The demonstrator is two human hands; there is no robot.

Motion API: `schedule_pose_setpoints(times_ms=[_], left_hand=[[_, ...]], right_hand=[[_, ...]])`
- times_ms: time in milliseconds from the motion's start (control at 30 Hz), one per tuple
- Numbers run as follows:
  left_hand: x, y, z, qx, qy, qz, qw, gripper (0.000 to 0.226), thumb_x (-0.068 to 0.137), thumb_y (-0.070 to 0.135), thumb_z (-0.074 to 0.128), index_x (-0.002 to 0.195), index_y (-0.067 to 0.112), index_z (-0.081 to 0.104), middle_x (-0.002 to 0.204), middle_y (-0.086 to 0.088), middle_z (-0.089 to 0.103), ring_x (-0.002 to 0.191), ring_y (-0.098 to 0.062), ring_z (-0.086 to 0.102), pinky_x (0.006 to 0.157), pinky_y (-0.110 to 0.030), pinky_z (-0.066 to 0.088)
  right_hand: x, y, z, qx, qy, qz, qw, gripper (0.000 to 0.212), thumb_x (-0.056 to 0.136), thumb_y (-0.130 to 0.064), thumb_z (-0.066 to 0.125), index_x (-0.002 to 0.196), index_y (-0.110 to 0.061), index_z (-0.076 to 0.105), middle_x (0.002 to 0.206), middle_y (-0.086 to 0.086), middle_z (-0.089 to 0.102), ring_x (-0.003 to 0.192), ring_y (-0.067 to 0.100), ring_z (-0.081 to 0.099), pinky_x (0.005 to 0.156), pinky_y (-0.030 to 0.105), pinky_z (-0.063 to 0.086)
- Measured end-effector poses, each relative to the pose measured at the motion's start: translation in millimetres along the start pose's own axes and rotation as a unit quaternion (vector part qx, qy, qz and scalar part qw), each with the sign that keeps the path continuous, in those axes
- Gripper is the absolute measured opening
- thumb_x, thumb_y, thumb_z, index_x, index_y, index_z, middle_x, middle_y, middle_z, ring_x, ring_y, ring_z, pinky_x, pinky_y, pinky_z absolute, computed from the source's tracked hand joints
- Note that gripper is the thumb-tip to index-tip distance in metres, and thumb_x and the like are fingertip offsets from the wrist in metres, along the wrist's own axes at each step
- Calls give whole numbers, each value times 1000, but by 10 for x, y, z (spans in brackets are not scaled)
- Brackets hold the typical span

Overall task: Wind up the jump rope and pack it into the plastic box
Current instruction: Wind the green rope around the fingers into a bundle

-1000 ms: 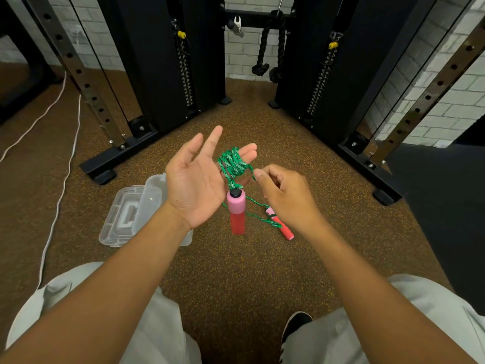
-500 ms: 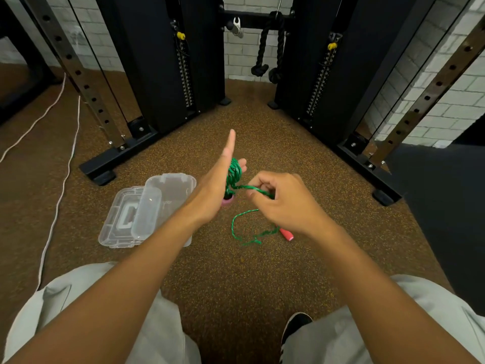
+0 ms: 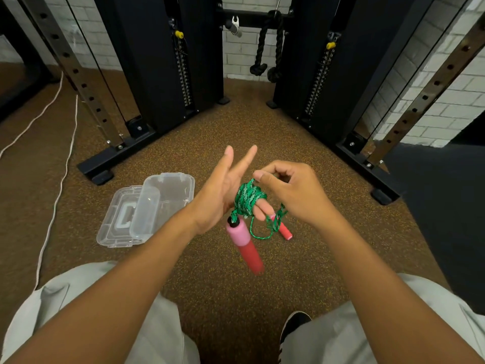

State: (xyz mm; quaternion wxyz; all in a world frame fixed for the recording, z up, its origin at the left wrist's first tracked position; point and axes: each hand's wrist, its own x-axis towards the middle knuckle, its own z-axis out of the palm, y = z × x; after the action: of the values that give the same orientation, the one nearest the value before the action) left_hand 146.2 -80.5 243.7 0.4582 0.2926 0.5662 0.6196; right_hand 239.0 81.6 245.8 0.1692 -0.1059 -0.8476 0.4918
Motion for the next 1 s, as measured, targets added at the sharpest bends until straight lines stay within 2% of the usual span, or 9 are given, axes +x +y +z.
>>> schedule_pose_setpoints(times_ms=[67, 167, 233, 333, 533, 667, 800, 900, 1000], left_hand=[[-18, 33, -1, -45, 16, 19, 999, 85, 88, 83, 11, 162, 42, 17, 142, -43, 48, 105, -30, 73, 98, -40, 50], [-35, 38, -33, -97, 32, 42, 994, 82, 93, 77, 7, 164, 38, 14, 108, -30, 70, 87, -25, 74, 90, -34, 52], [-27, 30, -60, -130, 47, 59, 989, 80, 93, 78, 10, 163, 40, 11, 116, -26, 72, 103, -28, 73, 106, -42, 42], [5, 44, -89, -158, 67, 66, 983, 74, 95, 76, 14, 162, 46, 7, 142, -25, 61, 133, -31, 61, 119, -50, 29], [64, -16, -171, -127, 113, 73, 983, 65, 98, 74, 17, 159, 54, 6, 155, -15, 50, 140, -22, 53, 123, -52, 25], [109, -43, -246, -6, 175, 68, 982, 61, 100, 72, 11, 158, 55, 3, 160, -14, 43, 140, -19, 52, 118, -42, 27], [106, -88, -225, 200, 186, 25, 962, 70, 79, 90, 7, 145, 74, -5, 157, 5, 49, 129, -29, 61, 96, -38, 50], [66, -99, -175, 274, 180, -1, 945, 61, 82, 88, 1, 141, 79, -8, 142, 14, 58, 103, -27, 69, 80, -44, 60], [19, -122, -132, 321, 139, -31, 937, 58, 88, 84, -2, 145, 75, -6, 115, 9, 66, 83, -26, 64, 67, -31, 53]], right_hand=[[5, 26, 14, 32, -3, 26, 999, 18, 98, -26, 69, 90, -13, 78, 57, -15, 57, 49, -2, 43, 52, 11, 34], [-9, 80, 79, 51, -23, 65, 996, 20, 102, -20, 63, 90, -12, 76, 59, -15, 61, 50, -4, 45, 53, 14, 36], [-39, 94, 146, 26, -55, 81, 995, 24, 104, -16, 58, 85, -24, 72, 61, -15, 65, 53, 1, 49, 52, 23, 41], [-66, 102, 236, -48, -84, 89, 991, 29, 101, -19, 60, 77, -35, 63, 73, 4, 71, 63, 30, 62, 66, 54, 59], [-90, 89, 271, -100, -154, 85, 979, 11, 101, -23, 64, 93, -29, 68, 74, 8, 75, 70, 26, 74, 74, 50, 63], [-114, 30, 189, -110, -166, 57, 978, 11, 100, -24, 64, 95, -24, 73, 71, -5, 70, 54, 10, 62, 65, 41, 63], [-87, -17, 104, -154, -110, 8, 982, 12, 97, -30, 65, 95, -29, 77, 70, -14, 68, 50, 2, 49, 62, 32, 54], [-81, -72, 27, -148, -85, -3, 985, 10, 96, -27, 68, 100, -31, 77, 70, -27, 68, 53, 11, 55, 57, 33, 52], [-91, -105, -17, -126, -82, -19, 989, 8, 95, -25, 70, 98, -29, 76, 75, -31, 71, 65, 25, 70, 68, 42, 61]])
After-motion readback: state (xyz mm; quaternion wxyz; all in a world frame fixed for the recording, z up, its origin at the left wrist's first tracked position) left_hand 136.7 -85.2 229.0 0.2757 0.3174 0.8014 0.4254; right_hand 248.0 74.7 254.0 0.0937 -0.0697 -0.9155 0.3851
